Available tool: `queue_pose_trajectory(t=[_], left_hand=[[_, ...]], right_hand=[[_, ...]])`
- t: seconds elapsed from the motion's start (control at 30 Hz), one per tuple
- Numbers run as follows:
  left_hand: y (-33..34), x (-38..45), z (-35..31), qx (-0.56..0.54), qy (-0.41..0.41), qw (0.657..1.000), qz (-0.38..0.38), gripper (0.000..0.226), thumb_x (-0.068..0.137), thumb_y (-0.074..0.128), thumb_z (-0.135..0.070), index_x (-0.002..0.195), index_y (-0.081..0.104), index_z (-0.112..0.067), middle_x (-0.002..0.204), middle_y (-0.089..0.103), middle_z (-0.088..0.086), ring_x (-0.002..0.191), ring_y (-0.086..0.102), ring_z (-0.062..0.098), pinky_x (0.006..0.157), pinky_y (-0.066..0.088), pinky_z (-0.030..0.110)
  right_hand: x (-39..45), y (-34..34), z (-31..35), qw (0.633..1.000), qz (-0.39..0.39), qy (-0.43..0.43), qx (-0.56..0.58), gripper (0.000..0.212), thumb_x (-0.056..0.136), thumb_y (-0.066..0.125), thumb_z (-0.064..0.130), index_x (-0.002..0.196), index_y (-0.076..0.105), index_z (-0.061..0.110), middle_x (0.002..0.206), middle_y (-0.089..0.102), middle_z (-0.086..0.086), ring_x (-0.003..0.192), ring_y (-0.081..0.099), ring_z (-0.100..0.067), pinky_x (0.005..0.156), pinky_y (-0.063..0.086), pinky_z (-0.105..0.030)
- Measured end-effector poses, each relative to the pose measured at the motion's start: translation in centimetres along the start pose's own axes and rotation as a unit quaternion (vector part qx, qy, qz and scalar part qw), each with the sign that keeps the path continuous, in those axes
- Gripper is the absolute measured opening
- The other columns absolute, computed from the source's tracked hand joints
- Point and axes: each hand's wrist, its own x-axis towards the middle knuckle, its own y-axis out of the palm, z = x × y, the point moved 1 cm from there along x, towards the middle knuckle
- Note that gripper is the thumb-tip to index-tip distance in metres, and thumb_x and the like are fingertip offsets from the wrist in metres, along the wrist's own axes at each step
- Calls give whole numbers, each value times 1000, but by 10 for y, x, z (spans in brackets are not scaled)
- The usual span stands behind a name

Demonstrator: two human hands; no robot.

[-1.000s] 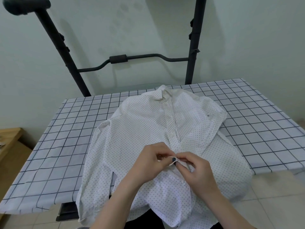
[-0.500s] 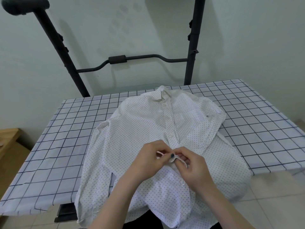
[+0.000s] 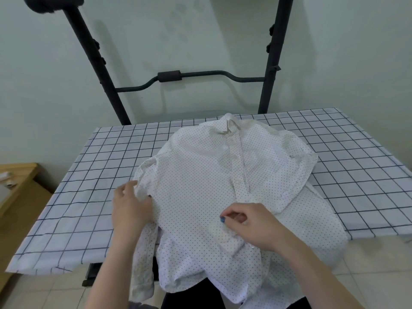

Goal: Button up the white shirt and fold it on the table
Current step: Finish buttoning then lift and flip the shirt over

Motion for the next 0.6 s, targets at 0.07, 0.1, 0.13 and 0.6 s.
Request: queue_pose_trajectory(t=[0.07, 0.1, 0.13, 0.6], left_hand=[[-7, 1, 13, -1, -47, 999, 26, 58, 84, 63, -25, 137, 44, -13, 135, 47, 12, 118, 50, 32, 89, 43, 45], [-11, 1, 16, -1, -67, 997, 50, 55, 83, 65, -28, 133, 48, -12, 126, 54, 11, 109, 54, 30, 84, 45, 42], [-14, 1, 19, 6, -80, 994, 76, 48, 83, 66, -31, 125, 53, -11, 115, 60, 9, 99, 57, 28, 78, 45, 38], [-31, -27, -71, -539, -127, 781, 288, 12, 92, 53, -3, 94, 64, -3, 77, 67, 9, 64, 61, 16, 58, 56, 25]], right_hand=[[3, 3, 3, 999, -42, 15, -19, 18, 94, 59, 32, 108, 69, 27, 89, 67, 20, 81, 64, 4, 71, 53, -14], [4, 3, 4, 997, -63, 17, -40, 17, 94, 58, 31, 107, 69, 26, 87, 67, 19, 78, 64, 3, 70, 54, -15], [5, 5, 6, 995, -80, 16, -63, 17, 94, 57, 31, 106, 69, 26, 86, 68, 18, 77, 64, 2, 71, 55, -17], [8, 57, 52, 989, 60, -31, 130, 38, 82, 65, 54, 114, 61, 33, 107, 70, 15, 94, 67, 1, 84, 55, -22]])
